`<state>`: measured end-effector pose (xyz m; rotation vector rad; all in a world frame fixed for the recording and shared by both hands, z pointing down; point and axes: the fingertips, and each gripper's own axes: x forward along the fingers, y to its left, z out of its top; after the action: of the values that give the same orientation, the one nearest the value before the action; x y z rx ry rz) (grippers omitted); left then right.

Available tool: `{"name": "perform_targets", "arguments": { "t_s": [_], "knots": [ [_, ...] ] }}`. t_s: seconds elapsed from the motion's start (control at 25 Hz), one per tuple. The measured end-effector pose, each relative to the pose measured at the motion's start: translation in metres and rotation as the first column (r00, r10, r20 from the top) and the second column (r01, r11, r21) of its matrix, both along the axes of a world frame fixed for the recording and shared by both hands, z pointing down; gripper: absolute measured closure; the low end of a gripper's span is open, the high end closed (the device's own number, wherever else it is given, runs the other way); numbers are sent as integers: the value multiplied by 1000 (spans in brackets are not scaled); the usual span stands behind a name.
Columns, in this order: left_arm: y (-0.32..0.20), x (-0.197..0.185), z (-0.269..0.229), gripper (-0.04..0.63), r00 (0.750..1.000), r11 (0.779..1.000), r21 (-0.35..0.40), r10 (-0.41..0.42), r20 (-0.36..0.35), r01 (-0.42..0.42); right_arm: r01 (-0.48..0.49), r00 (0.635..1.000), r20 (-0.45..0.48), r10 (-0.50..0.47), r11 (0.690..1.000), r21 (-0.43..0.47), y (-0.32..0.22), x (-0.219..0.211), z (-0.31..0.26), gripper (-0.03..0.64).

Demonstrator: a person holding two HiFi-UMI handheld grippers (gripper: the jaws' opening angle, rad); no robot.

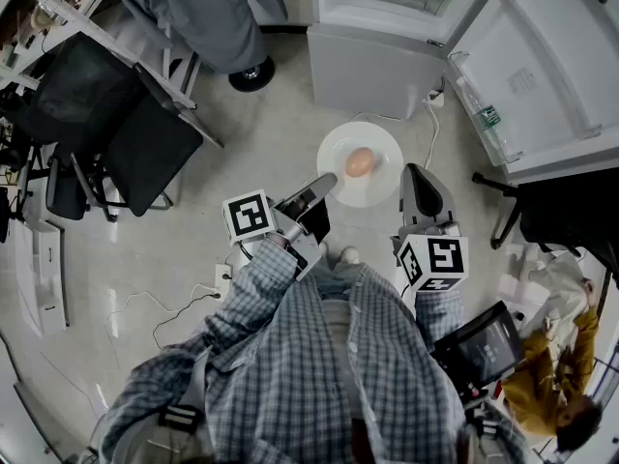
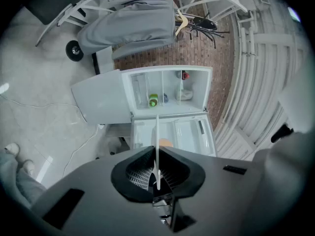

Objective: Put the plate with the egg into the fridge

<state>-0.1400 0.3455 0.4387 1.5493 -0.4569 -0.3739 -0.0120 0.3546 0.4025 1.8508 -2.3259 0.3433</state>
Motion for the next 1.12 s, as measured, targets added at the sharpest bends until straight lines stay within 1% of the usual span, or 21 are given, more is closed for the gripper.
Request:
{"name": "perform_targets", "arguments": {
  "t_s": [0.52,0.76,1.12],
  "knots": [
    [-2,-6,1,566,1000,1000,0,-3,1,3,8,1000,0,-8,1000,3,-1,-6,-2,611],
    [-2,-7,0,566,1000,1000,3,6,-4,-6,-19,1000,10,19,1000,5,1,-4,-3,611],
    [-1,-17,-1,566,1000,1000,6,16,-10,-16,-46,999,1,46,999,7,5,-10,-4,611]
  ]
}}
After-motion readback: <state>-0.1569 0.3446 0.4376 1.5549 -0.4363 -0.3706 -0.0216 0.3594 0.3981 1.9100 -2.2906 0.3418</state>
